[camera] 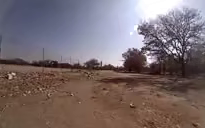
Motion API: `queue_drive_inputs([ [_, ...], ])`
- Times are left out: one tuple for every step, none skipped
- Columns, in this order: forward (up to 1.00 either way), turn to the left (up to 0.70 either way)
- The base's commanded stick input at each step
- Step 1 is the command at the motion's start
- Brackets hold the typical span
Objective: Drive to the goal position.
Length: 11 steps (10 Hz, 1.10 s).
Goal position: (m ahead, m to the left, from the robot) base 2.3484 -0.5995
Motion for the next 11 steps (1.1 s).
queue_drive_inputs([
  [0.5, 0.0],
  [0.5, 0.0],
  [0.5, 0.0],
  [0.5, 0.0],
  [0.5, 0.0],
  [0.5, 0.0],
  [0.5, 0.0],
  [0.5, 0.0],
  [0.5, 0.0],
  [0.5, 0.0],
  [0.5, 0.0],
])
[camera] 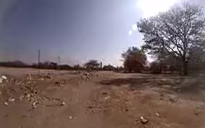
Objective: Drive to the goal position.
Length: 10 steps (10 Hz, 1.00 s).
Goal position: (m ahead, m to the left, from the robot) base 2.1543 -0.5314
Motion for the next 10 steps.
queue_drive_inputs([
  [0.5, 0.0],
  [0.5, 0.0],
  [0.5, 0.0],
  [0.5, 0.0],
  [0.5, 0.0],
  [0.5, 0.0],
  [0.5, 0.0],
  [0.5, 0.0],
  [0.5, 0.0],
  [0.5, 0.0],
])
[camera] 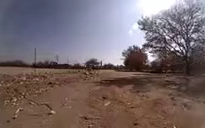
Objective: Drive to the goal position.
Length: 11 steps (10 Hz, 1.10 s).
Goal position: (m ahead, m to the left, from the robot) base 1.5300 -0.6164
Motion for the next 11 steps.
queue_drive_inputs([
  [0.5, 0.0],
  [0.5, 0.0],
  [0.5, 0.0],
  [0.5, 0.0],
  [0.5, 0.0],
  [0.5, 0.0],
  [0.5, 0.0],
  [0.5, 0.0],
  [0.5, 0.0],
  [0.5, 0.0],
  [0.5, 0.0],
])
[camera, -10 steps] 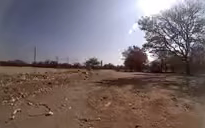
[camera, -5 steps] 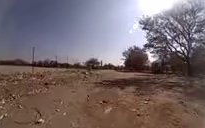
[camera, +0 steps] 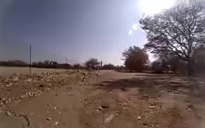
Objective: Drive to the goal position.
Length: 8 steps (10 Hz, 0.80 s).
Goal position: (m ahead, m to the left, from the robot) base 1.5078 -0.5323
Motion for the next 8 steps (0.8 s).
queue_drive_inputs([
  [0.5, 0.0],
  [0.5, 0.0],
  [0.5, 0.0],
  [0.5, 0.0],
  [0.5, 0.0],
  [0.5, 0.0],
  [0.5, 0.0],
  [0.5, 0.0],
])
